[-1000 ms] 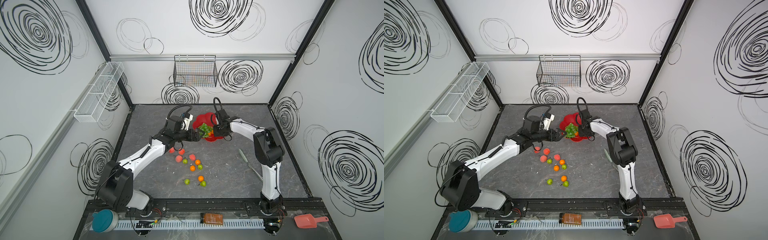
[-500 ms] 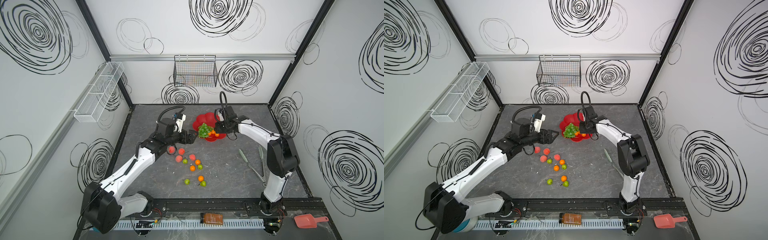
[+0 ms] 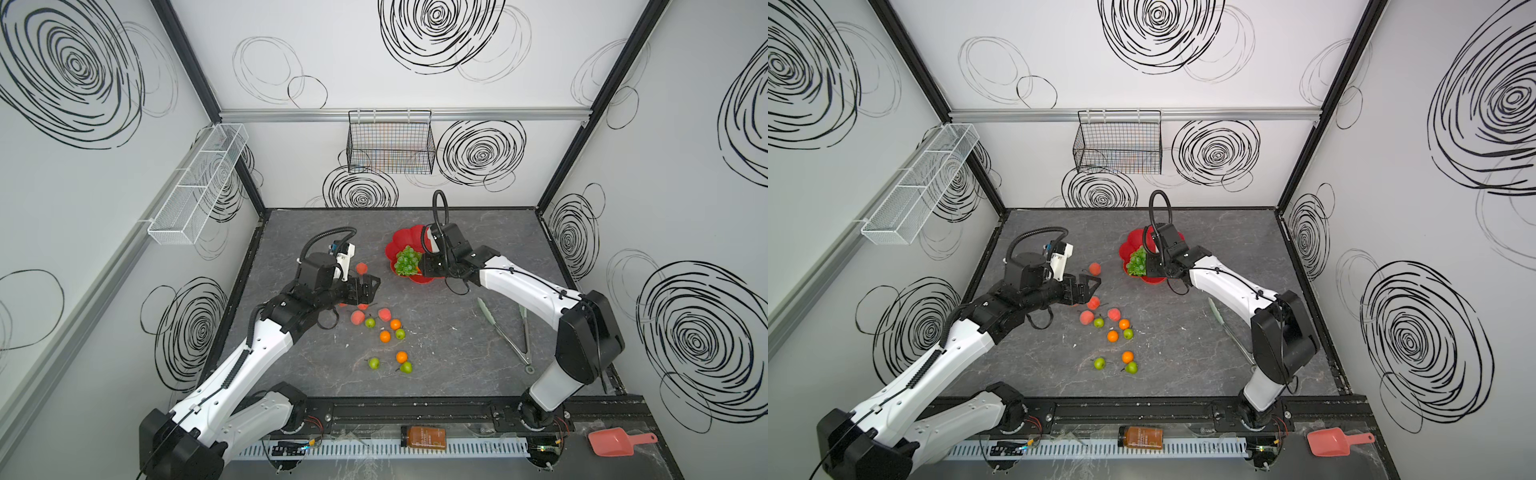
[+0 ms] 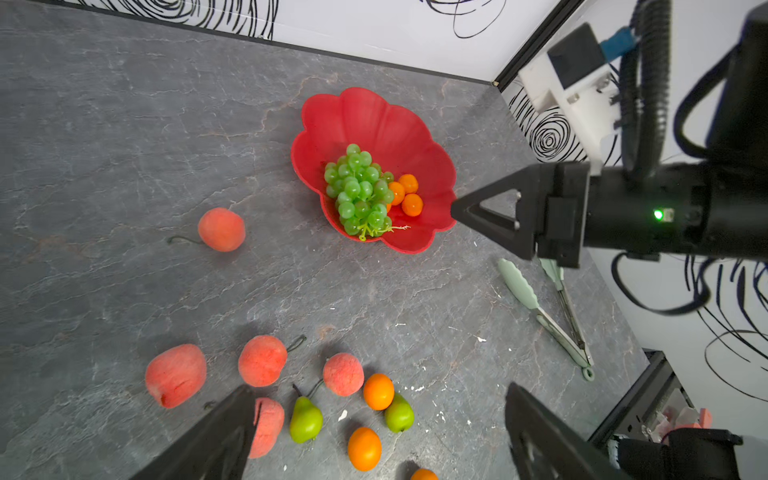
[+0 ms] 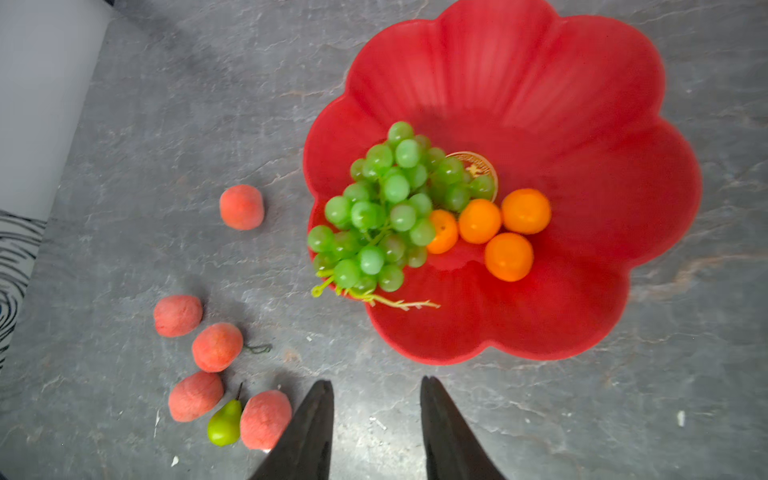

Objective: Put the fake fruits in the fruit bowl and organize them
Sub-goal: 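Move the right gripper over a kumquat lying among the pears and peaches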

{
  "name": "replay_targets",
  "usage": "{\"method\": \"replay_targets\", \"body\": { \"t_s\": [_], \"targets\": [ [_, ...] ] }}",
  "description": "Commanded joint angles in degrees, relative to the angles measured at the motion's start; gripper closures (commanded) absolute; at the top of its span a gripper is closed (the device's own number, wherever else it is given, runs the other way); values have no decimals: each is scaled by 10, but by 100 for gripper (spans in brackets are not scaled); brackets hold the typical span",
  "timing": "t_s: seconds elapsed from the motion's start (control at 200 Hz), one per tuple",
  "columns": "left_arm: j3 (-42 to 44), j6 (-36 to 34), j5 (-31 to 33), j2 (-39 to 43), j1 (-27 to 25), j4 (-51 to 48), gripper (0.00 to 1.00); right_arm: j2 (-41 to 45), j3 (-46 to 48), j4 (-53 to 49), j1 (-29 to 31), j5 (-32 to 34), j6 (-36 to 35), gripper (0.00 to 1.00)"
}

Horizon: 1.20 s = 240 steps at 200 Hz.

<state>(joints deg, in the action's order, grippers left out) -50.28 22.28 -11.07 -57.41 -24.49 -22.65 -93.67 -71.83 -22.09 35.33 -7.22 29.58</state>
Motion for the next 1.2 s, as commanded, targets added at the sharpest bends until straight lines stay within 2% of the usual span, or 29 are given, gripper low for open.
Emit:
{"method": "replay_targets", "body": {
  "t_s": [0.0, 0.22, 0.38, 0.455, 0.535, 0.71, 0.871, 1.071, 1.196],
  "targets": [
    [-1, -2, 40, 21, 14, -29, 4, 35, 59, 66, 27, -6, 36, 57],
    [15, 1, 33, 55, 45, -54, 4, 45, 113, 134, 79, -4, 76, 50],
    [28, 14, 27, 69, 68, -66, 4, 0, 77, 91, 109, -14, 40, 54],
    [41, 20, 24, 82, 86, -65, 4, -16, 77, 106, 114, -68, 14, 59],
    [51, 37, 10, 93, 112, -64, 4, -33, 70, 108, 119, -81, 8, 59],
    [74, 47, -47, 108, 173, -55, 4, -95, 8, 45, 140, -48, -8, 61],
    [85, 47, -79, 109, 200, -55, 4, -133, -33, 4, 159, -9, -15, 60],
    [96, 54, -115, 116, 204, -58, 4, -126, -40, -43, 172, 31, -17, 57],
    [108, 68, -118, 132, 180, -57, 4, -96, -13, -44, 177, 25, -16, 53]
  ]
}}
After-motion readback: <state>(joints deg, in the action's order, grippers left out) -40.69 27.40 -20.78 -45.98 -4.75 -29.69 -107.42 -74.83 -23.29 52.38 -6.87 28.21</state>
